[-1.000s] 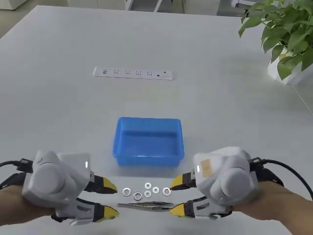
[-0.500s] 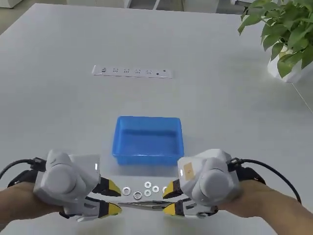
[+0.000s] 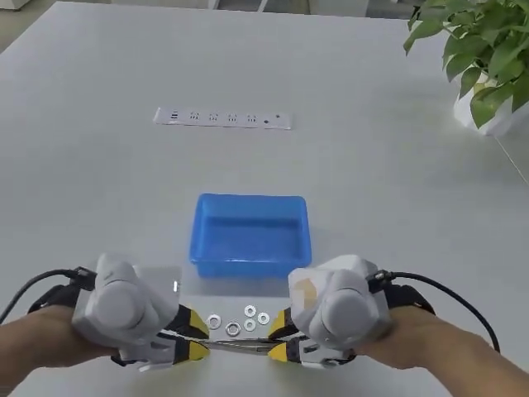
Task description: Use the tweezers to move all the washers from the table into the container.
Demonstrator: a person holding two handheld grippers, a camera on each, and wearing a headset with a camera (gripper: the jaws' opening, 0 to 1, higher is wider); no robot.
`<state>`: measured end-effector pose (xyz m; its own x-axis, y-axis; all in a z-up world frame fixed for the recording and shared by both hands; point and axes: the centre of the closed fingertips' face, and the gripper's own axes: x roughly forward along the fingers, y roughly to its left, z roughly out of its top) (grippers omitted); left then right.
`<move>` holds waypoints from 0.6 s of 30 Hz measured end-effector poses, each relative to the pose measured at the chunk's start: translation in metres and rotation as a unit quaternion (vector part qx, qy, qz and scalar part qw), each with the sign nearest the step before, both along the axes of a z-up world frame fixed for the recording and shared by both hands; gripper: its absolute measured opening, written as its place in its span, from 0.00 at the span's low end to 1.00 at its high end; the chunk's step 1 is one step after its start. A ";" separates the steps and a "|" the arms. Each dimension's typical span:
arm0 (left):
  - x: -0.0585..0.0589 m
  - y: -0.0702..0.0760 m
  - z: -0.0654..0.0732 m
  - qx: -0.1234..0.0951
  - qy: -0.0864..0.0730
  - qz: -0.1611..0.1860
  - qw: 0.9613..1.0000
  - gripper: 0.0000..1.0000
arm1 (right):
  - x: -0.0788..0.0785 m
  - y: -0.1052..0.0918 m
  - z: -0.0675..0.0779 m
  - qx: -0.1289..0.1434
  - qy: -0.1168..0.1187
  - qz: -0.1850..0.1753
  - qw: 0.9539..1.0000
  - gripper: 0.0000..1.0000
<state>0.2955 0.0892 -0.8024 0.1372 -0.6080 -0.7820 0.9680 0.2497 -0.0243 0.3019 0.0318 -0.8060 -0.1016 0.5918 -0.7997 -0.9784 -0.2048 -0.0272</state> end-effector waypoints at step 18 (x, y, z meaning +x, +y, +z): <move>-0.001 -0.002 -0.002 0.000 -0.001 -0.010 1.000 0.06 | -0.001 -0.001 -0.001 -0.002 -0.002 -0.002 1.000 0.11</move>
<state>0.2942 0.0870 -0.8041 0.1267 -0.6108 -0.7816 0.9730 0.2299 -0.0219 0.3008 0.0308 -0.8074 -0.0954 0.5895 -0.8021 -0.9791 -0.2008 -0.0311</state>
